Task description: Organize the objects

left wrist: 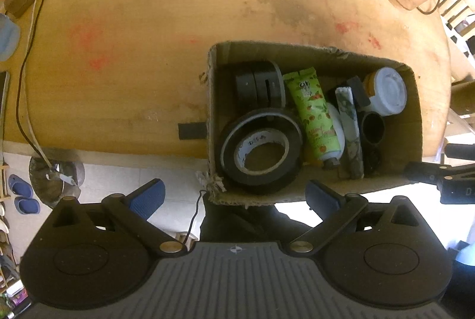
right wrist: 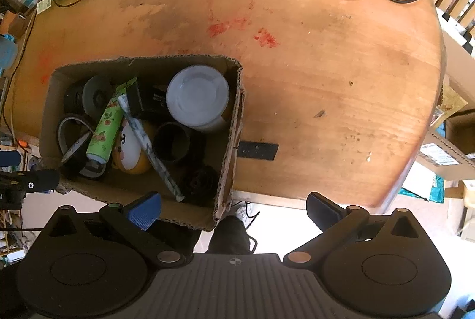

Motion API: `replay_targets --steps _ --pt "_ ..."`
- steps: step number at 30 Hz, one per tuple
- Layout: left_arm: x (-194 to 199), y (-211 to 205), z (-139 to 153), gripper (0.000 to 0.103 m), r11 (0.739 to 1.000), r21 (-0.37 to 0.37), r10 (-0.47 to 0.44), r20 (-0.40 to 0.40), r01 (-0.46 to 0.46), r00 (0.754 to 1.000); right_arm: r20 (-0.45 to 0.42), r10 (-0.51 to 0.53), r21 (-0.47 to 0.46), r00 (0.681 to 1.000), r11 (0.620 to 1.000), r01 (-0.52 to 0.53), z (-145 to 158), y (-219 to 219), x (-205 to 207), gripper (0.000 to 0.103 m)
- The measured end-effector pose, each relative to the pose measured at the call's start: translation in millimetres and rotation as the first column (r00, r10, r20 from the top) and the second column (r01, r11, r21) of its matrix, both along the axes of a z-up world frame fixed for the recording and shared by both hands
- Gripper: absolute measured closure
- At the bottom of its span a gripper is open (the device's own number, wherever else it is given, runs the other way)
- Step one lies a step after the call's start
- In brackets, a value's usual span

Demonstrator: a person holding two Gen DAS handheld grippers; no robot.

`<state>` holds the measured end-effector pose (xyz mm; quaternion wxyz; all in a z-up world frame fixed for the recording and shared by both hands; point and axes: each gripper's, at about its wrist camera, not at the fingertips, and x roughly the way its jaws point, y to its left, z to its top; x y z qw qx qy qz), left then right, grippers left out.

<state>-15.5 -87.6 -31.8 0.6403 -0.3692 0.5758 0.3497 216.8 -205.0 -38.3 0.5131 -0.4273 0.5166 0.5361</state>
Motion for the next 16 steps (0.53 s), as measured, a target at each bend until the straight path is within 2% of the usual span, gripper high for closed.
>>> replay_targets --steps 11,16 --pt "-7 41 15 0.0 0.996 0.087 0.029 0.025 -0.032 0.999 0.031 -0.066 0.056 0.997 0.996 0.064 7 18 28 0.0" --pt "-11 68 12 0.0 0.991 0.121 0.048 0.049 -0.053 0.998 0.048 -0.115 0.084 0.992 0.99 0.111 1 30 52 0.0"
